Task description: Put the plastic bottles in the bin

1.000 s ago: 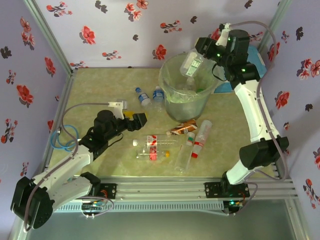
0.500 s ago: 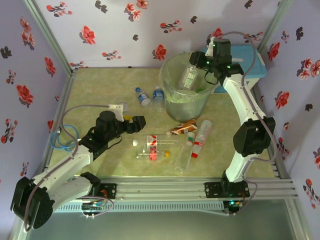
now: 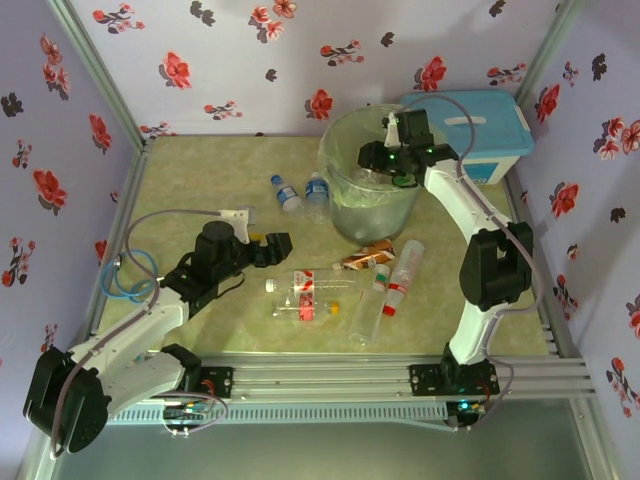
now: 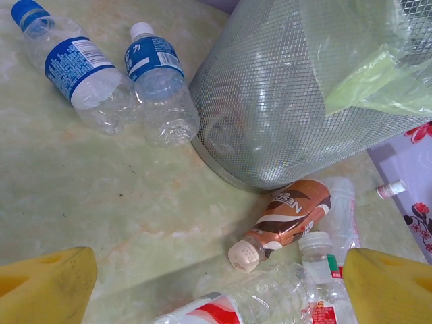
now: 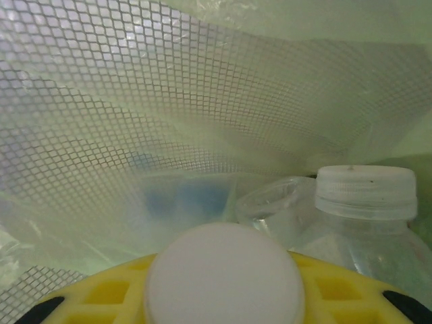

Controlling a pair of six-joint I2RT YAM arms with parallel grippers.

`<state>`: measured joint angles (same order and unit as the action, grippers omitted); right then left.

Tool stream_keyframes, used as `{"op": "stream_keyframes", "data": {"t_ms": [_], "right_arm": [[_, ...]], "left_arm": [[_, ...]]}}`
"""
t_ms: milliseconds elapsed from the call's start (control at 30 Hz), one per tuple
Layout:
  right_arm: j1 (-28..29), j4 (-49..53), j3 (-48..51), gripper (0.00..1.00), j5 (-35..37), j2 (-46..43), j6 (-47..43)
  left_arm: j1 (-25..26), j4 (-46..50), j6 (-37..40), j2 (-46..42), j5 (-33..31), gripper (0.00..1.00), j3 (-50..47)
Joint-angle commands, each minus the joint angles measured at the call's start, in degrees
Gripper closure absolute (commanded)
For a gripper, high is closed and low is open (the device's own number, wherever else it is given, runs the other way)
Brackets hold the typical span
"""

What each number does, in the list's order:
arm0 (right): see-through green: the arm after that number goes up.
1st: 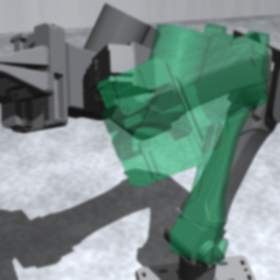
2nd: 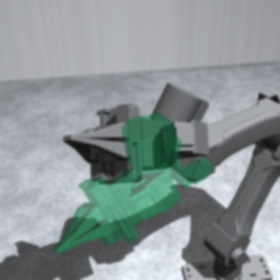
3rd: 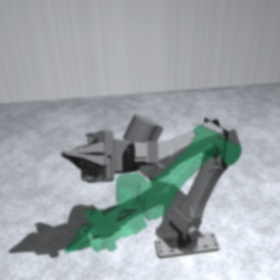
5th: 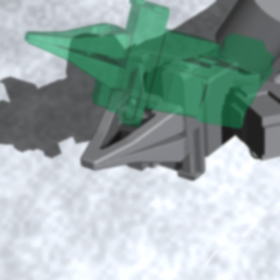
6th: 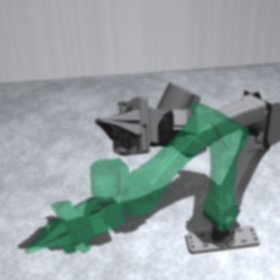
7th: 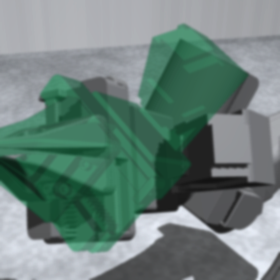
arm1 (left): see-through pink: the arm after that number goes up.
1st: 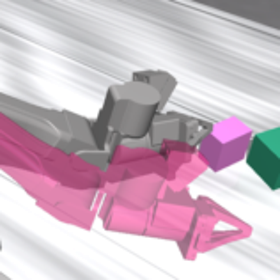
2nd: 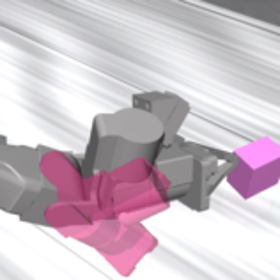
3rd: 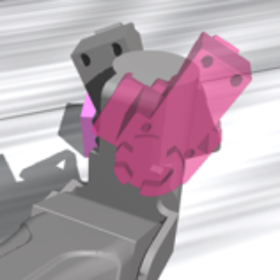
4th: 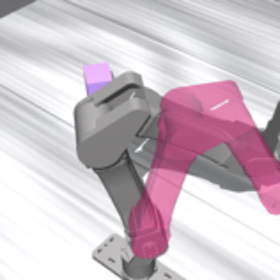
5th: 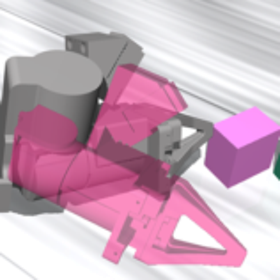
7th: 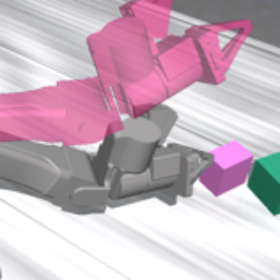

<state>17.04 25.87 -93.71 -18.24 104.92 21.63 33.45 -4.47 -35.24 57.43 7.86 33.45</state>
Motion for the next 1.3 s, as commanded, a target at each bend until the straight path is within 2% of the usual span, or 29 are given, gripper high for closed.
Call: {"op": "stream_keyframes", "data": {"t_ms": [0, 133, 267, 433, 633, 833, 933, 1067, 1267], "right_arm": [[1.00, 0.14, 2.48, 0.73, 0.00, 1.55, -0.18], [1.26, -0.94, 4.47, 0.70, -0.15, 1.96, 0.47], [1.27, -0.01, 3.12, 0.54, 0.41, 0.42, 0.01], [1.24, 3.40, -1.68, 0.38, 1.49, -2.07, -1.66], [1.27, 7.22, -6.48, 0.26, 2.92, -5.68, -3.75], [0.98, 10.10, -8.42, 0.22, 4.71, -10.39, -5.28], [0.65, 10.77, -7.70, 0.22, 4.80, -13.50, -5.39], [0.45, 10.61, -4.02, 0.22, 5.19, -19.07, -4.93], [-0.35, 11.27, 1.98, 0.22, 6.78, -26.59, -4.40]], "left_arm": [[-0.39, -0.10, 0.31, 0.22, -0.91, 0.06, 0.51], [-0.43, -0.19, 0.16, 0.78, -0.85, 0.06, 0.61], [-0.41, 0.15, 0.30, 1.54, -0.91, 0.06, 1.15], [-0.35, 0.87, 0.52, 3.72, -0.91, 0.05, 2.80], [-1.31, 3.32, -1.09, 6.80, -2.38, 0.05, 5.35], [-4.49, 8.32, -4.02, 12.00, -7.14, 0.05, 10.26], [-5.37, 5.80, -4.28, 15.95, -7.93, 0.05, 12.50], [-6.63, 2.37, -8.23, 23.85, -7.95, 0.06, 16.53], [-7.86, 3.69, -15.84, 36.78, -7.08, 0.08, 26.37]]}}
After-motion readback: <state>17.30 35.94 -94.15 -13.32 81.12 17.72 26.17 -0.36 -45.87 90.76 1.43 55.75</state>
